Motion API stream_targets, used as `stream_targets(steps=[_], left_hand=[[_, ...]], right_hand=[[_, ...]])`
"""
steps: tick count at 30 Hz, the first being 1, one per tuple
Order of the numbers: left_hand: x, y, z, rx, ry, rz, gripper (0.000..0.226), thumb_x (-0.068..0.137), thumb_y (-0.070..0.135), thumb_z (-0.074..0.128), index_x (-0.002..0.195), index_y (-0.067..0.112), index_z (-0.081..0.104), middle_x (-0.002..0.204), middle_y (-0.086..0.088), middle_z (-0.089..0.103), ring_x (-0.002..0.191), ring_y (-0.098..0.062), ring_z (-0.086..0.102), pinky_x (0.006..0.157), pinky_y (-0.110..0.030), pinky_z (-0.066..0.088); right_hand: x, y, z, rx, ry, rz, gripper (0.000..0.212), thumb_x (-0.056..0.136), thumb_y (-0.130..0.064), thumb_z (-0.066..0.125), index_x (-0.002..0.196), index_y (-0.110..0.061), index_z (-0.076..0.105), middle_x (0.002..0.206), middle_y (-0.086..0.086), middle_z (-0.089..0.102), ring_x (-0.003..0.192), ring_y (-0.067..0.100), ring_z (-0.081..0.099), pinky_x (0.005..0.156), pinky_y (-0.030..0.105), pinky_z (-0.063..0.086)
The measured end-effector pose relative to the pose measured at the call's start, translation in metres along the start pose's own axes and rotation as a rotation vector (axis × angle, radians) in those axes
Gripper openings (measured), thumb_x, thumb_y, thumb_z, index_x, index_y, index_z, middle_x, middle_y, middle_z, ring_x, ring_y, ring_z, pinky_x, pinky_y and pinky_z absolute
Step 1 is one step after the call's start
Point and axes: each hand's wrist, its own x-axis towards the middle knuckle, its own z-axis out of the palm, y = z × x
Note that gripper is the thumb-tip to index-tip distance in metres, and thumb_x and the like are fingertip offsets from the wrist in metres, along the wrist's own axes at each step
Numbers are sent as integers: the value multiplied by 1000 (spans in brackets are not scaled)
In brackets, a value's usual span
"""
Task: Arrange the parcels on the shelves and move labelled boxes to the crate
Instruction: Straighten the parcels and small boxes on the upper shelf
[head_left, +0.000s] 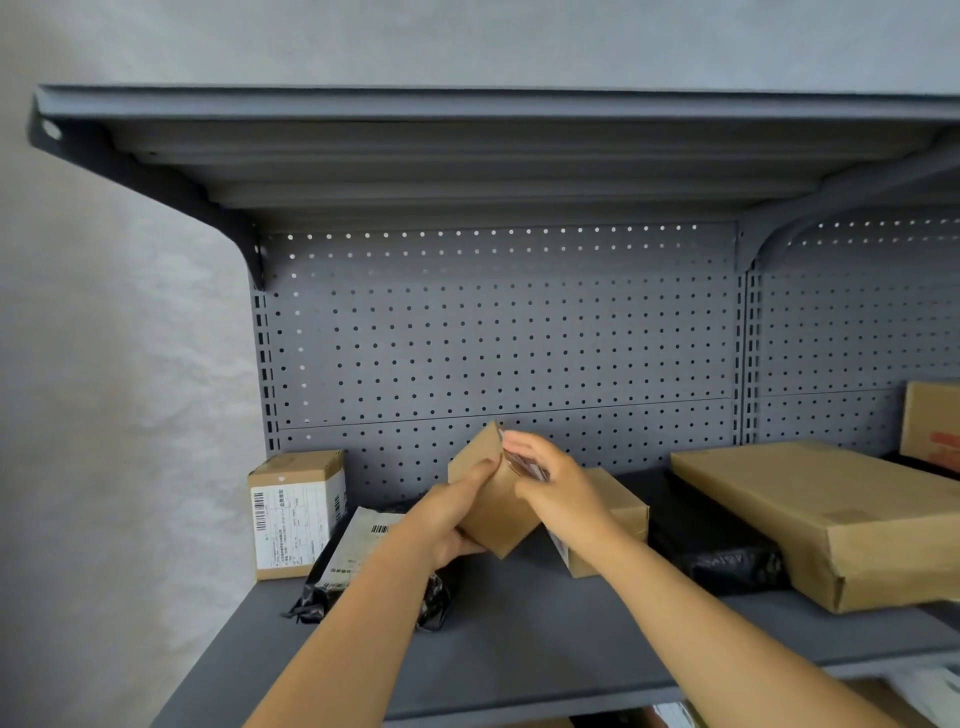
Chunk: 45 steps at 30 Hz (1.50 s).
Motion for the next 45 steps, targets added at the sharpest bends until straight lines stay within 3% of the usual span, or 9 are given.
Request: stream_targets(steps=[4, 9, 13, 19, 23, 28, 32, 38, 45], left_hand=[[-11, 10, -7, 145, 47, 26, 79, 65, 68, 75, 122, 18, 54, 114, -6, 67, 104, -23, 64, 89, -41, 57], [-23, 8, -15, 54, -58, 82, 52, 80, 41, 76, 123, 16, 60, 115, -10, 71, 110, -27, 65, 99, -46, 52], [-33, 7, -19, -63, -139, 152, 52, 86, 25, 71, 134, 16, 52, 125, -9, 67, 114, -27, 64, 80, -37, 57], [-50, -1, -24, -238, -176, 172, 57, 81, 21, 68, 135, 15, 52, 128, -12, 65, 115, -29, 62, 83, -40, 55], [-60, -8, -33, -335, -290, 203, 60, 83, 19, 66, 140, 11, 49, 134, -16, 62, 127, -35, 55, 104, -52, 46], [-78, -8, -26, -321, -483, 234, 61, 78, 26, 70, 136, 12, 55, 137, -19, 58, 126, -38, 53, 115, -58, 30], [-89, -6, -18, -31, -338, 279, 42, 91, 29, 62, 132, 23, 57, 133, -9, 64, 119, -23, 60, 110, -46, 39], [-103, 2, 2, 168, -161, 445, 32, 98, 38, 56, 130, 40, 53, 117, 8, 72, 104, -12, 71, 91, -35, 54], [-111, -3, -5, 121, -133, 409, 44, 89, 31, 70, 131, 30, 56, 119, 3, 72, 112, -19, 68, 103, -47, 49]], right_hand=[[-6, -16, -6, 127, -65, -16, 60, 88, 10, 43, 134, -27, 53, 129, -13, 60, 115, -11, 54, 97, 12, 42], [-11, -22, -17, 206, 6, -43, 43, 98, -4, 44, 133, -26, 55, 122, -12, 67, 108, -5, 61, 94, 18, 45], [-12, -22, -28, 245, 109, -54, 38, 98, -4, 47, 130, -23, 54, 128, -5, 62, 115, 5, 57, 83, 14, 45], [-22, -23, -34, 338, 229, -42, 37, 96, -5, 50, 125, -28, 55, 124, -8, 61, 118, 9, 56, 100, 29, 47], [-28, -21, -41, 310, 23, 170, 36, 99, -32, 53, 135, -31, 51, 137, -6, 54, 120, 14, 54, 102, 38, 47], [-40, -23, -35, 508, -308, 310, 74, 75, -68, 61, 139, -39, 38, 137, -7, 52, 123, 23, 57, 95, 50, 51], [-46, -27, -37, 467, -206, 236, 95, 58, -61, 83, 139, -38, 38, 131, -7, 60, 112, 18, 65, 86, 46, 59], [-57, -26, -32, 224, 50, 65, 49, 84, -18, 76, 126, -24, 51, 118, -8, 66, 101, 9, 65, 75, 23, 56], [-70, -32, -42, 181, -50, 8, 45, 92, -14, 66, 129, -36, 52, 121, -13, 58, 104, 14, 65, 82, 35, 60]])
